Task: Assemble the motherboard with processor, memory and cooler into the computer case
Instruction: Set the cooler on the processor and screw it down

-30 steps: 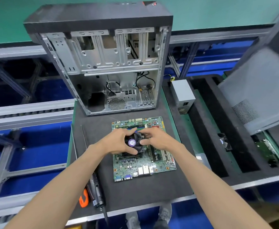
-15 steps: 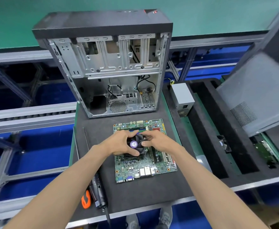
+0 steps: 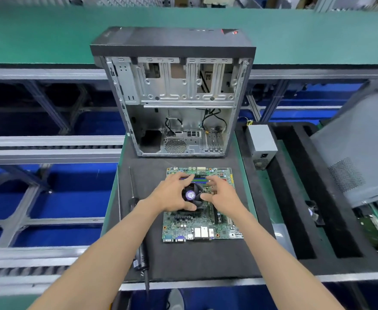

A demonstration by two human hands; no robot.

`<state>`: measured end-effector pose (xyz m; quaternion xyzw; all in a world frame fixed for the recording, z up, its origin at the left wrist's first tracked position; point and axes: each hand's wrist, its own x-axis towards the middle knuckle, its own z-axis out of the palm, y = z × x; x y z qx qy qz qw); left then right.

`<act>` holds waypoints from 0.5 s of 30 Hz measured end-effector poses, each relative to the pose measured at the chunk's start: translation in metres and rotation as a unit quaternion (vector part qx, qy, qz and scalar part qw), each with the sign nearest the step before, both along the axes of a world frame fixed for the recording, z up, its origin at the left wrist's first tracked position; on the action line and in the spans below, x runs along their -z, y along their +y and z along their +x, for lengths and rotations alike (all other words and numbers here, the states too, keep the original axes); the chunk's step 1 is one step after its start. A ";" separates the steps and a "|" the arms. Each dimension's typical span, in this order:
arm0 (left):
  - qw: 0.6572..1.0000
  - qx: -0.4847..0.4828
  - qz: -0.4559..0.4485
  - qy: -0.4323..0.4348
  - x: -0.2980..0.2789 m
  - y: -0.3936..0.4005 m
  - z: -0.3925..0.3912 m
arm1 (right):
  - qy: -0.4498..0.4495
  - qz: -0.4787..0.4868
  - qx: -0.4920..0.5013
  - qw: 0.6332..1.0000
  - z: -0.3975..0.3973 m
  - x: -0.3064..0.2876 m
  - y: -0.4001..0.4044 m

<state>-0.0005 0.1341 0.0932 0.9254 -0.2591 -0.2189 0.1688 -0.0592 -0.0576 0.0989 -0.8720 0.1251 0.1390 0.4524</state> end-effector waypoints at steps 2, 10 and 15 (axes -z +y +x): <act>0.993 -0.091 -0.076 -0.025 -0.002 0.008 -0.015 | -0.040 -0.075 -0.024 0.996 -0.002 0.000 0.002; 0.891 -0.438 0.053 -0.110 0.019 0.062 -0.079 | -0.247 -0.216 -0.096 0.940 -0.025 -0.011 0.020; 0.896 -0.430 0.082 -0.077 0.028 0.052 -0.086 | -0.298 -0.229 -0.145 0.915 -0.037 -0.012 0.030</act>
